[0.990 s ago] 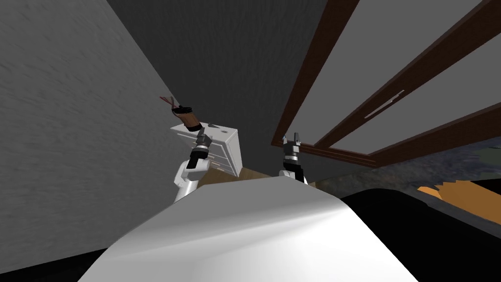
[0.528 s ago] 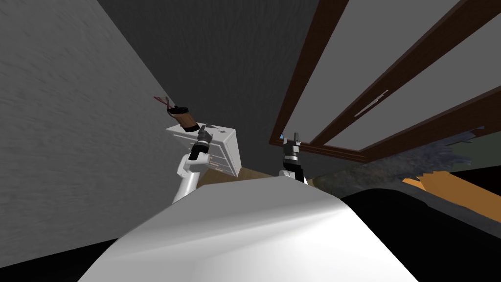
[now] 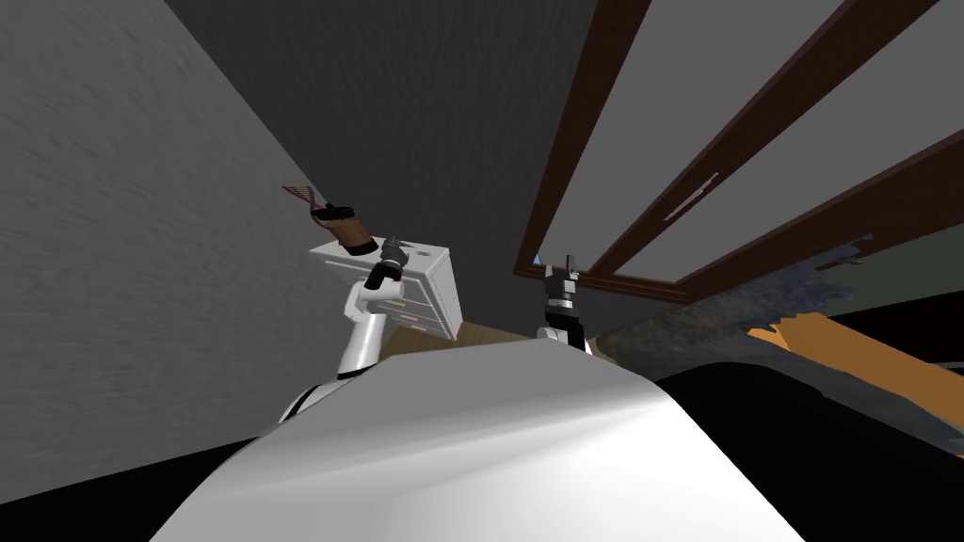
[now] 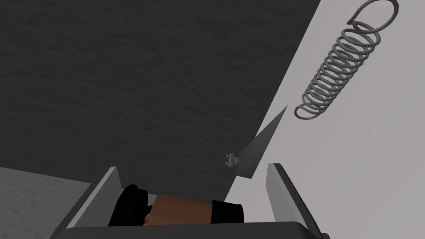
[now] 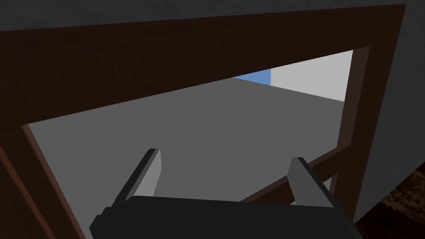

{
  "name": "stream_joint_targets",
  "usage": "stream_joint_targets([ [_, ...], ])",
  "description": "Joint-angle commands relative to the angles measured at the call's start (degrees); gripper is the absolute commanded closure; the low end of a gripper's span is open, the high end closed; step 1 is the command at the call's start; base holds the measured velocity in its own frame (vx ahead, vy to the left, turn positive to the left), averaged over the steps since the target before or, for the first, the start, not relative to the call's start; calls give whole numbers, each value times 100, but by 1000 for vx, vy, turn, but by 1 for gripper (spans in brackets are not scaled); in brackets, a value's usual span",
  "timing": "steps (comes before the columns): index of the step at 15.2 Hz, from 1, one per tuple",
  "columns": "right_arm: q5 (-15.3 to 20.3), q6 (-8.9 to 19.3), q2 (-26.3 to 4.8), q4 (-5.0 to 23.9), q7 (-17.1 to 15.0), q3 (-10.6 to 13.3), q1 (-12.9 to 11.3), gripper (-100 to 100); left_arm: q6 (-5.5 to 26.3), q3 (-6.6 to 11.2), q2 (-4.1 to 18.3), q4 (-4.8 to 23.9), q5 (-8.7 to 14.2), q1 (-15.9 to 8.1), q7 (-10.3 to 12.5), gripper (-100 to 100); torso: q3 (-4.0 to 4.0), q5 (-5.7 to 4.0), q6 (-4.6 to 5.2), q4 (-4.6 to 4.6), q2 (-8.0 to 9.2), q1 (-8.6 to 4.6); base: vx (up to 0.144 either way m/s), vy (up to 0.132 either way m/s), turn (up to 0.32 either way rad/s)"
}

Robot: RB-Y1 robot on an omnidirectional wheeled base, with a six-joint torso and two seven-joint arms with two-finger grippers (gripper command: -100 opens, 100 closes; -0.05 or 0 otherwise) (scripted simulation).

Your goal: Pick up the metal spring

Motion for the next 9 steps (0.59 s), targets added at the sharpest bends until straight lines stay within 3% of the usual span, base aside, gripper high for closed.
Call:
stream_joint_targets([
  [1,0,0,0,0,0,0,0,0,286,51,31,209,17,-286,99,-100,0,0,0,0,0,0,-18,-3,-115],
  [2,0,0,0,0,0,0,0,0,345,51,31,209,17,-359,99,-100,0,0,0,0,1,0,-13,0,-47],
  [3,0,0,0,0,0,0,0,0,519,125,84,433,50,-517,231,-100,1,0,-2,0,1,0,-17,-1,-98],
  [5,0,0,0,0,0,0,0,0,744,125,84,483,50,-754,231,-100,1,0,0,1,2,0,-19,2,-70],
  [6,0,0,0,0,0,0,0,0,878,200,133,710,82,-902,360,-100,1,0,-2,1,2,1,-19,-1,-105],
  [9,0,0,0,0,0,0,0,0,1151,200,133,765,82,-1147,360,-100,2,0,-2,1,2,1,-14,2,-44],
])
